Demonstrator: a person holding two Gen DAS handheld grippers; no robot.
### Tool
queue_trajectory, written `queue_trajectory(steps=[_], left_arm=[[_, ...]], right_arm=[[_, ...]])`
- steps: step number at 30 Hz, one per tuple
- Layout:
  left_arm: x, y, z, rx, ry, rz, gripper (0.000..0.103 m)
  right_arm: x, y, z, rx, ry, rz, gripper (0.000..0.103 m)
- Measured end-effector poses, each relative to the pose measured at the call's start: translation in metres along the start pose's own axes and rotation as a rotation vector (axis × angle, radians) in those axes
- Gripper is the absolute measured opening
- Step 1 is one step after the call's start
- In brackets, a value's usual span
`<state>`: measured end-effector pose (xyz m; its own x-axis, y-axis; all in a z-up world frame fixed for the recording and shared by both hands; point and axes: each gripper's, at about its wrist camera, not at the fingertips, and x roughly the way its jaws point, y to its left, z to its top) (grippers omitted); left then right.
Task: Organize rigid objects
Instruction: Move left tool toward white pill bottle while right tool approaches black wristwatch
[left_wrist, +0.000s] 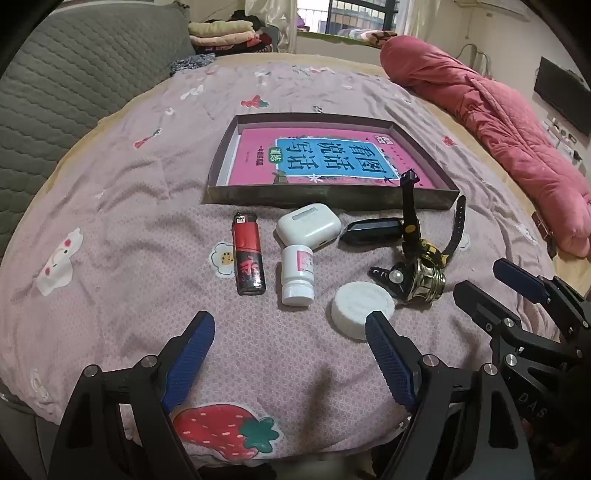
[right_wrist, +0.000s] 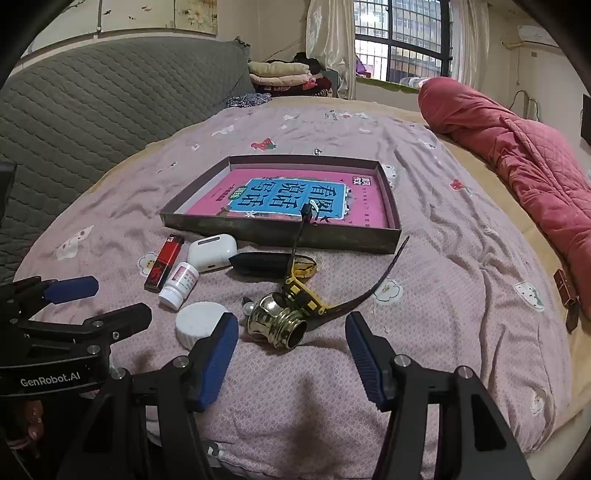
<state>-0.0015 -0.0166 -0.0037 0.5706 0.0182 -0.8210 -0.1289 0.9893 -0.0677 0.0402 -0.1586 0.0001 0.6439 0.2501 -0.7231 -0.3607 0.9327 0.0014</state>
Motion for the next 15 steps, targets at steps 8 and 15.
queue_trajectory(steps=[8,15], left_arm=[[0.001,-0.0015,-0.0005,0.004,-0.001,0.002,0.085],[0.0008,-0.0024,-0.0009,0.003,-0.003,-0.001,0.085]], right_arm=[[0.0005,0.0002,-0.0004,-0.003,0.002,-0.003,0.06],[-0.0034,-0.0025,0.0015,0.004,0.0,0.002,0.06]])
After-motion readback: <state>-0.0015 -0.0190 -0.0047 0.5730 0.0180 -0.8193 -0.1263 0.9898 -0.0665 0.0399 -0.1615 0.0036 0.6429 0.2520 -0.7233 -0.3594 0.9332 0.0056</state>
